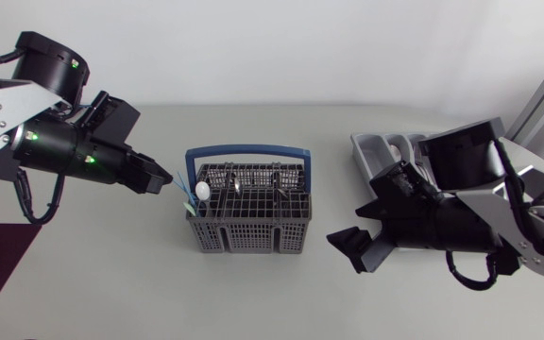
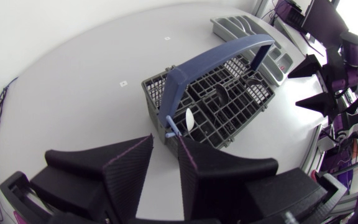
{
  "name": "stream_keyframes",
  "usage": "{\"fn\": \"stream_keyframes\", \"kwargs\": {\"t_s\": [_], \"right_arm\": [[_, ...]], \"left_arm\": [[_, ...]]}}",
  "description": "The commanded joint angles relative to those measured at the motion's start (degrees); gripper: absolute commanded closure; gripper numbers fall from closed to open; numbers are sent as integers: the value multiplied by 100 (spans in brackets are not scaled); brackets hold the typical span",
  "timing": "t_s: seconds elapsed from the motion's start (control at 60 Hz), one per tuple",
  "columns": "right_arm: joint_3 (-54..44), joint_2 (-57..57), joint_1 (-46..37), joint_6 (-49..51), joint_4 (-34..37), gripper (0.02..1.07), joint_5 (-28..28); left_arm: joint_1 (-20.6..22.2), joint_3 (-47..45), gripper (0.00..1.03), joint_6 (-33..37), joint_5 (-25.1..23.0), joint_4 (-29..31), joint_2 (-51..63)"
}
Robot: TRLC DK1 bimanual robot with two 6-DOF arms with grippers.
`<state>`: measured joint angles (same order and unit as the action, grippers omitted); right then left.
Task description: Unload the cutlery basket into the drawer organizer.
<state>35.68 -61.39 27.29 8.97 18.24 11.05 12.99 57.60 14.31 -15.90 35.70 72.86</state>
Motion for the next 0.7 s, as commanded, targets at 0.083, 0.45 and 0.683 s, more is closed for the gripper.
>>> {"fn": "stream_keyframes", "kwargs": {"t_s": [0.083,0.45,0.683], "right_arm": [[-176,56,22,-124,48,7,-33],[-228,127,13,-106,57,7,-24],[-237,136,13,-97,57,7,-24]], "left_arm": [[142,93,61,-156,114,-55,167],[230,67,68,-191,298,-266,334],[247,49,73,-226,324,-371,413]]}}
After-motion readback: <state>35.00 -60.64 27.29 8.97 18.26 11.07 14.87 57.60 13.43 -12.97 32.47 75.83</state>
